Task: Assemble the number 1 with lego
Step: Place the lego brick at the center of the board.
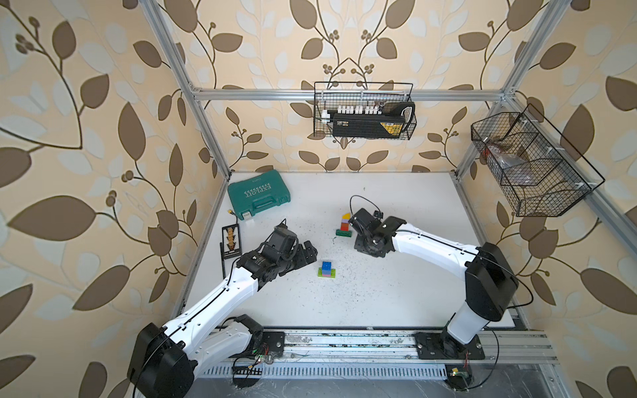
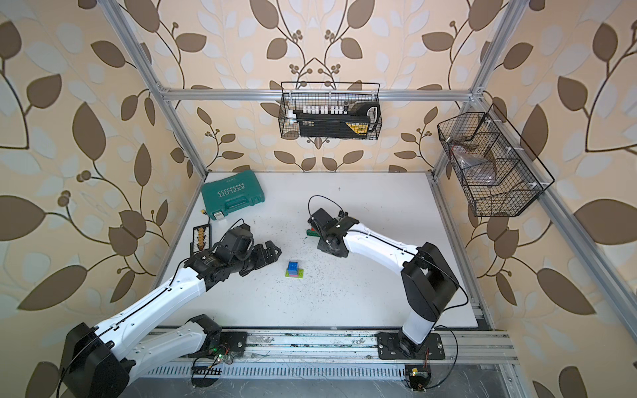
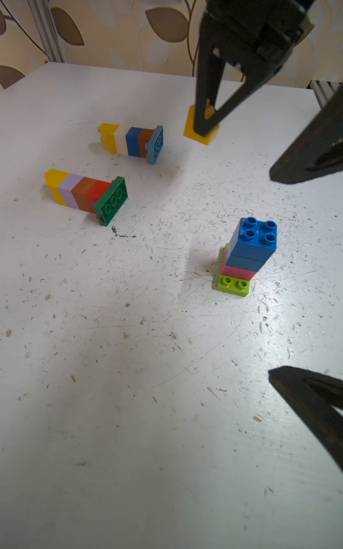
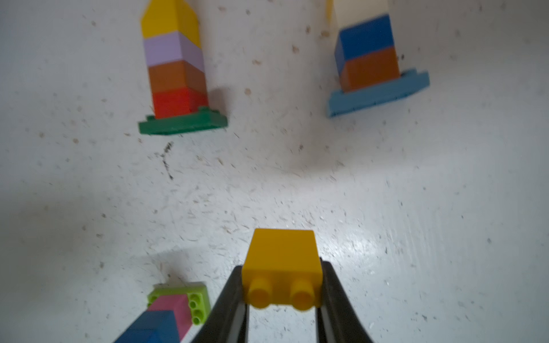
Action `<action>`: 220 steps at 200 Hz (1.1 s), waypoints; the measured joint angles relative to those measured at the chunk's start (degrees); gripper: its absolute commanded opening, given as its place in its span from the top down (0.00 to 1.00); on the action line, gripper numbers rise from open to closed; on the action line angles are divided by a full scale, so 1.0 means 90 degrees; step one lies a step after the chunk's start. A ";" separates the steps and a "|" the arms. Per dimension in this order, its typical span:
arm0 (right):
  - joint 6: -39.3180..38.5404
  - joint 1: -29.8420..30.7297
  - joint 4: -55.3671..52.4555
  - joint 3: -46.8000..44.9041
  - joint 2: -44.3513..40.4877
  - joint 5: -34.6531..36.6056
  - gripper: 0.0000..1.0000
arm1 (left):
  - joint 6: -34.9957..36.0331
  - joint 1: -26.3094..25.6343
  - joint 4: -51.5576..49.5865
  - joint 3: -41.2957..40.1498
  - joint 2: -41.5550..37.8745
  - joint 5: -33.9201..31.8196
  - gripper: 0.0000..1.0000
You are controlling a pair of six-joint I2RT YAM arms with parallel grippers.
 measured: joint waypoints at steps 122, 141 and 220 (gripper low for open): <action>0.2271 0.1173 0.0119 -0.1239 -0.0087 0.0449 0.43 | -0.0374 0.0000 -0.0304 -0.0364 -0.0843 -0.0005 0.01; 0.2414 0.1328 0.0146 -0.1316 -0.0112 0.0457 0.36 | -0.0454 0.0000 -0.0340 -0.0367 -0.0843 -0.0005 0.01; 0.2737 0.1608 0.1256 -0.2055 -0.0675 0.0466 0.28 | -0.0578 0.0000 -0.0481 -0.0364 -0.0843 -0.0005 0.01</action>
